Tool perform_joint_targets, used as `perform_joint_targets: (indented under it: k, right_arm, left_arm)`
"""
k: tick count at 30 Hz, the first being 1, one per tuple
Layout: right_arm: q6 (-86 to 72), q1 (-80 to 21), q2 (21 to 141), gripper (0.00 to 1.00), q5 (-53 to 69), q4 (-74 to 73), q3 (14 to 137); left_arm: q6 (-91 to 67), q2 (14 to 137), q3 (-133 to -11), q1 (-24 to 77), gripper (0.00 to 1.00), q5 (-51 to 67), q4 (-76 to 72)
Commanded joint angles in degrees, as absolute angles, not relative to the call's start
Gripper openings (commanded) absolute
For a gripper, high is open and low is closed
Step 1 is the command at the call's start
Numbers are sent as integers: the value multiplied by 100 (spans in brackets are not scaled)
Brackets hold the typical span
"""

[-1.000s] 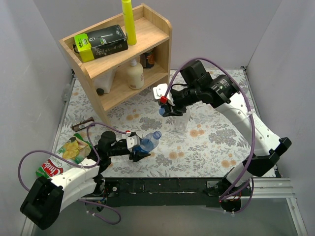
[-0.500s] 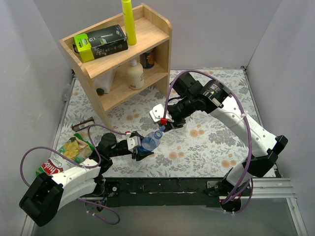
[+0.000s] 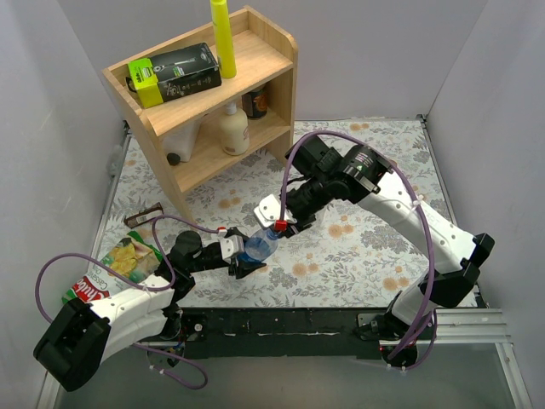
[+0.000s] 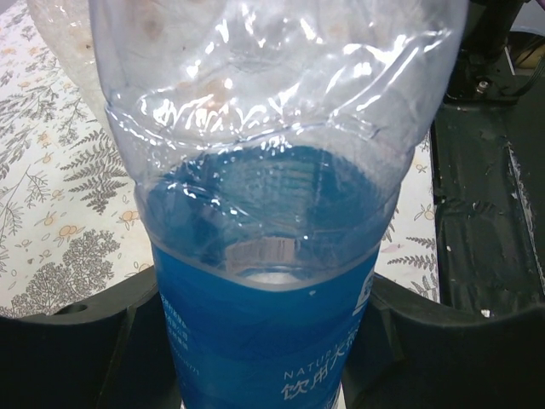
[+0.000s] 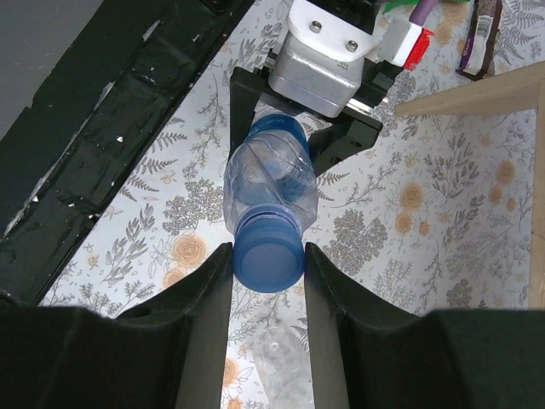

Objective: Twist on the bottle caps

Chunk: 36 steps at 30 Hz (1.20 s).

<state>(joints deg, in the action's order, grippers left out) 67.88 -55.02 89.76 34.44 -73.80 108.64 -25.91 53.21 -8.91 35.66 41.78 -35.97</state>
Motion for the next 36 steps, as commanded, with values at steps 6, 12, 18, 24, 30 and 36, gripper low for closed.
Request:
perform_joint_targets:
  k: [6, 12, 18, 24, 30, 36]
  right_arm:
    - [7031, -5678, 9088, 29, 3191, -7506, 10696]
    - [7102, -5730, 9158, 29, 2962, -7497, 10565]
    - [6795, -5739, 9368, 28, 2962, -7479, 10573]
    - [6276, -5713, 9658, 26, 2962, -7471, 10608]
    - [4918, -5546, 10053, 24, 2962, -7111, 10986]
    - [3930, -5335, 10817, 23, 3234, -7495, 11748]
  left_arm:
    - [-2523, 5203, -809, 3586, 0, 4078, -3841]
    - [-2312, 5107, -809, 3586, 0, 3938, -3823]
    - [-2312, 5036, -721, 3586, 0, 3797, -4086]
    - [-2145, 4975, -685, 3586, 0, 3059, -4421]
    - [-2653, 4922, -729, 3586, 0, 2725, -4746]
    - [-2233, 4816, -782, 3586, 0, 2541, -4527]
